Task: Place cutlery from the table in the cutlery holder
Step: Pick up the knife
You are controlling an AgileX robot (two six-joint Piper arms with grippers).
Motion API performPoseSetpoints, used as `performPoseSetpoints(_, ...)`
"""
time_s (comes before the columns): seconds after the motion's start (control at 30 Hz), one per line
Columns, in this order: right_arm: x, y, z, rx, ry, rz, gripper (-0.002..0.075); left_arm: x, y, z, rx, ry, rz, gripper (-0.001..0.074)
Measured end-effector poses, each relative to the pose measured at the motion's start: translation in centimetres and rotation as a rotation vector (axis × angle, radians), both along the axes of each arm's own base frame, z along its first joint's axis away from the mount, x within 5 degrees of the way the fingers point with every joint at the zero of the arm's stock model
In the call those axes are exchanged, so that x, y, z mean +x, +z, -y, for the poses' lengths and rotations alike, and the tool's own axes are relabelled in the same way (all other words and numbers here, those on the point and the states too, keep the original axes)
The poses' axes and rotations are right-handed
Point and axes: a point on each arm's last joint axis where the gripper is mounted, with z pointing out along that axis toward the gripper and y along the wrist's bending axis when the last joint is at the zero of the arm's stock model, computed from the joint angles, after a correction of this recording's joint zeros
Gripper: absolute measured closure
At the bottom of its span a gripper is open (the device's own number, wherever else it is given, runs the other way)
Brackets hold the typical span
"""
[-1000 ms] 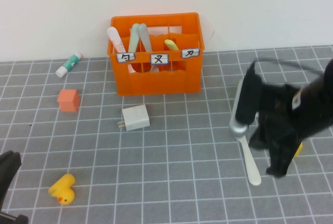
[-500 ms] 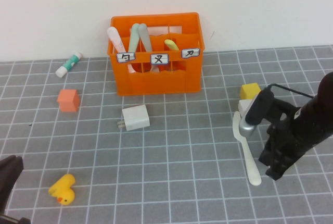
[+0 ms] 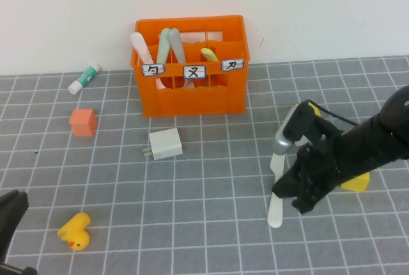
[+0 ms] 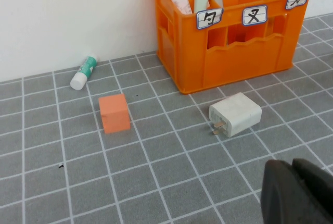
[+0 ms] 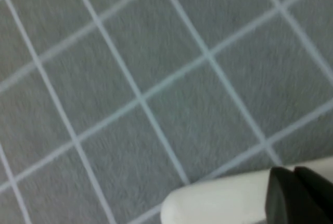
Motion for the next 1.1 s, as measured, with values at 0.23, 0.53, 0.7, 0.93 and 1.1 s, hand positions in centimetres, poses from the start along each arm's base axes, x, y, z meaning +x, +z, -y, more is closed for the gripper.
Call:
performPoseSetpoints(0.23, 1.1, 1.3, -0.6, 0.019, 0.103, 0.092, 0.0726, 0.0, 0.0, 0.0, 0.0, 0.0, 0.0, 0.0736)
performPoseSetpoints(0.53, 3.0, 6.1, 0.0, -0.264, 0.676, 0.321, 0.0722, 0.0, 0.0, 0.0, 0.001, 0.0, 0.0, 0.0736)
performPoseSetpoints(0.7, 3.4, 6.6, 0.2, -0.343, 0.81, 0.404, 0.0624, 0.0, 0.0, 0.0, 0.001, 0.0, 0.0, 0.0736)
performPoseSetpoints(0.93, 3.1, 4.6, -2.4, -0.437, 1.051, 0.483, 0.0475, 0.0, -0.1, 0.0, 0.003, -0.004, -0.007, 0.0736)
performPoseSetpoints(1.1, 2.2, 2.8, -5.4, -0.535, 1.212, 0.529, 0.0465, 0.0, -0.1, 0.0, 0.003, -0.004, -0.007, 0.0736)
